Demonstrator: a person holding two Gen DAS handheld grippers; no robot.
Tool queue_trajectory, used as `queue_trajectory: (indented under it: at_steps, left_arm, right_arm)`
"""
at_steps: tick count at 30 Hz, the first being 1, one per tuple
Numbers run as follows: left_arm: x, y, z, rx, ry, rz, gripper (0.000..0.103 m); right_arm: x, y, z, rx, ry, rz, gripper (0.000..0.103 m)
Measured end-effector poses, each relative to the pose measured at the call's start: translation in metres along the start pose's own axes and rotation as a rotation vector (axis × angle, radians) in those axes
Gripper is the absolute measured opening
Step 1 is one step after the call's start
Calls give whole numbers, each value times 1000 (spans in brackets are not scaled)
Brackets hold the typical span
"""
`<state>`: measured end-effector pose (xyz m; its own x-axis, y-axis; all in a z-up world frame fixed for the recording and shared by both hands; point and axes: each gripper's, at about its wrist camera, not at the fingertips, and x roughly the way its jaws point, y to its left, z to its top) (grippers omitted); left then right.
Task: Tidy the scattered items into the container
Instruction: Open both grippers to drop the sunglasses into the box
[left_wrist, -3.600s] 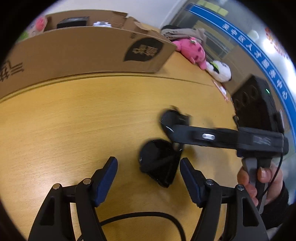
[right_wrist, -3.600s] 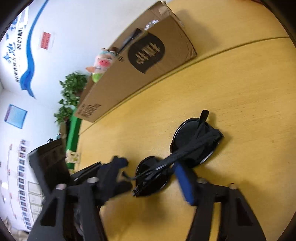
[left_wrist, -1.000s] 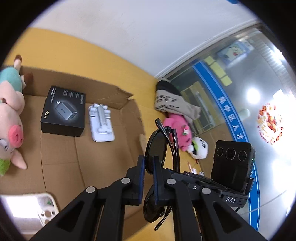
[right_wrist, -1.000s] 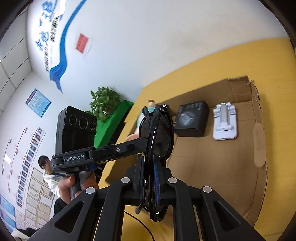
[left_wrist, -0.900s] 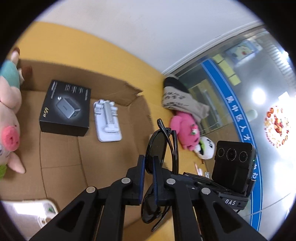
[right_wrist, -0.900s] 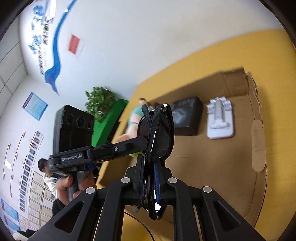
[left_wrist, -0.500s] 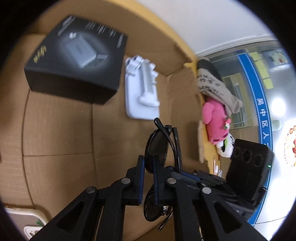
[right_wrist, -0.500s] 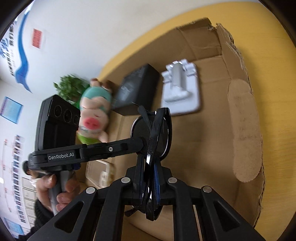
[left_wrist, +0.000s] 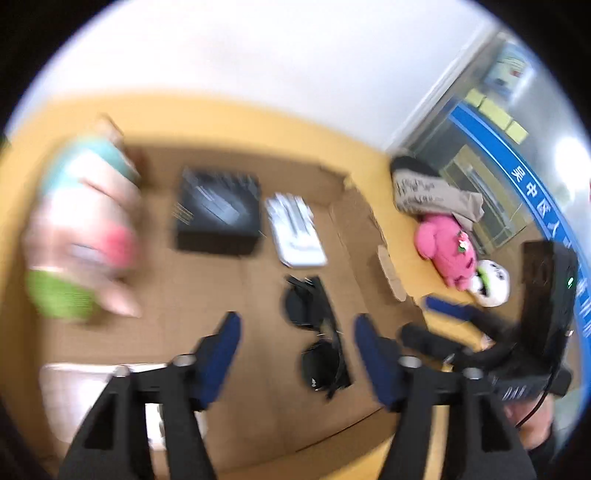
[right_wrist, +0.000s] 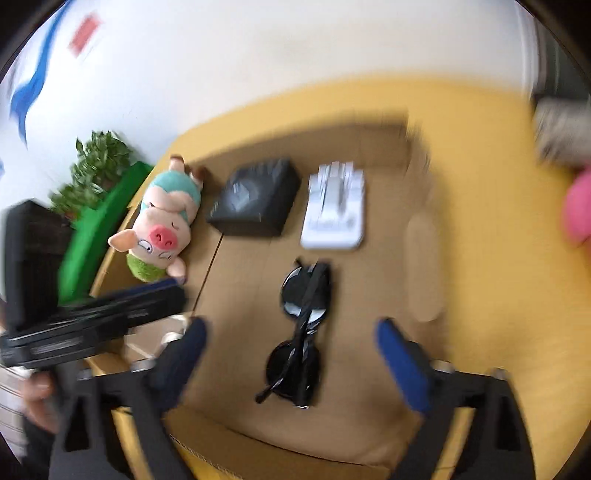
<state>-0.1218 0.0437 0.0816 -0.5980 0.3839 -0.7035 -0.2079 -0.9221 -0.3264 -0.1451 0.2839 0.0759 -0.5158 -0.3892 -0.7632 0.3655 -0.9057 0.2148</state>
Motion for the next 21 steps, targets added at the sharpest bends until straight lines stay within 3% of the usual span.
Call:
queue_trajectory:
  at_steps: [2,5,7,9,14,16,19,21]
  left_arm:
    - [-50,-1,-19,78,-107,138,79]
    - [-105,5,-55,183,-207,335,84]
    - [-119,11,-78,241,-240,457,87]
    - [-111,22,-96,249,-235,523,87]
    - [-62,29,-111,222,-254,413,87]
    - [-42,24,-110,194,-264,384,87]
    - [-14,24,-108,144,-254,349,87]
    - [-8,27,-113,131,-312,349,89]
  right_arm:
    - [-21,21,-13,-63,-81,-42,103]
    - [-37,49,-44,-138,-198,-115,103]
    - [-31,60,-63,-153,-245,-191,103]
    - [-16,61,-76,-132,-265,-243,103]
    - [21,48,-90,2,-207,-247,103]
    - [25,52,-97,-24,-242,-291,103]
    - [26,52,-102,-35,-297,-283,103]
    - [27,52,-105,-40,-334,-276,103]
